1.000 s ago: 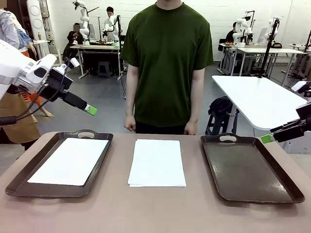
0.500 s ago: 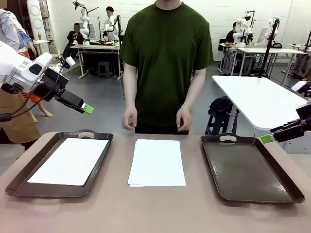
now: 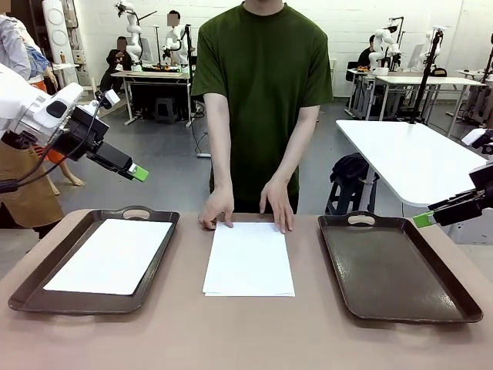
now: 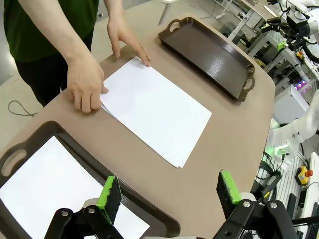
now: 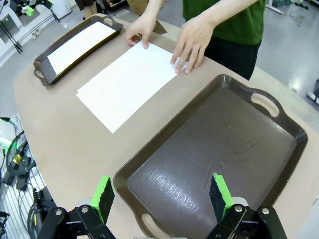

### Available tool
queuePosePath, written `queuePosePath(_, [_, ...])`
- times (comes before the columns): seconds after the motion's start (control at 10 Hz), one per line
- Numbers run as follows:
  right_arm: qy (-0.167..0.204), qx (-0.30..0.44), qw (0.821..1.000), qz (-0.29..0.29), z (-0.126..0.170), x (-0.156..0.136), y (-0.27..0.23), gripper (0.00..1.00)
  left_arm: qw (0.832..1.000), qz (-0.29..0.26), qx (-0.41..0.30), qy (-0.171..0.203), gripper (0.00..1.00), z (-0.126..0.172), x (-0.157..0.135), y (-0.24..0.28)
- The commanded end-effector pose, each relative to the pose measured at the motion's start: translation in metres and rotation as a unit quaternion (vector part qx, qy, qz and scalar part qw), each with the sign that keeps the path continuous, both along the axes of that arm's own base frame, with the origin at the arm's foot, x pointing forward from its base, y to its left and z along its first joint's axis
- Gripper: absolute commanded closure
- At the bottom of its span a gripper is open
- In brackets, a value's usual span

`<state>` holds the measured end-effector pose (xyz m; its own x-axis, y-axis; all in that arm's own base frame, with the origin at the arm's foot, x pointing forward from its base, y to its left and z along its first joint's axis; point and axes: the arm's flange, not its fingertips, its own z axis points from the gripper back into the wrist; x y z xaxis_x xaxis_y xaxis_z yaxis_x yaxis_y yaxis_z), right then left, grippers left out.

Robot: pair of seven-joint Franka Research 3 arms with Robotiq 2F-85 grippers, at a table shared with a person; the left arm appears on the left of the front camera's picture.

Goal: Sort the A4 documents.
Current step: Receive the A4 Paper.

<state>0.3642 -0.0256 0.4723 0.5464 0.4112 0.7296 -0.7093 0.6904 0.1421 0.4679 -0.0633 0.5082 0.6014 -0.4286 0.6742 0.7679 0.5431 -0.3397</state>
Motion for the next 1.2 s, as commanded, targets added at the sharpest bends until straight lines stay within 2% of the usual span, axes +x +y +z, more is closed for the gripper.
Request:
queuePosePath(0.0, [-0.006,0.012,1.0,0.007,-0.0021,0.0044,-0.0006,0.0,1.0,0.003,-0.003,0.0,0.0,-0.0006,-0.0003,0.0001])
queuePosePath(1.1, [-0.006,0.012,1.0,0.007,-0.0021,0.0044,-0.0006,0.0,1.0,0.003,-0.003,0.0,0.0,-0.0006,-0.0003,0.0001])
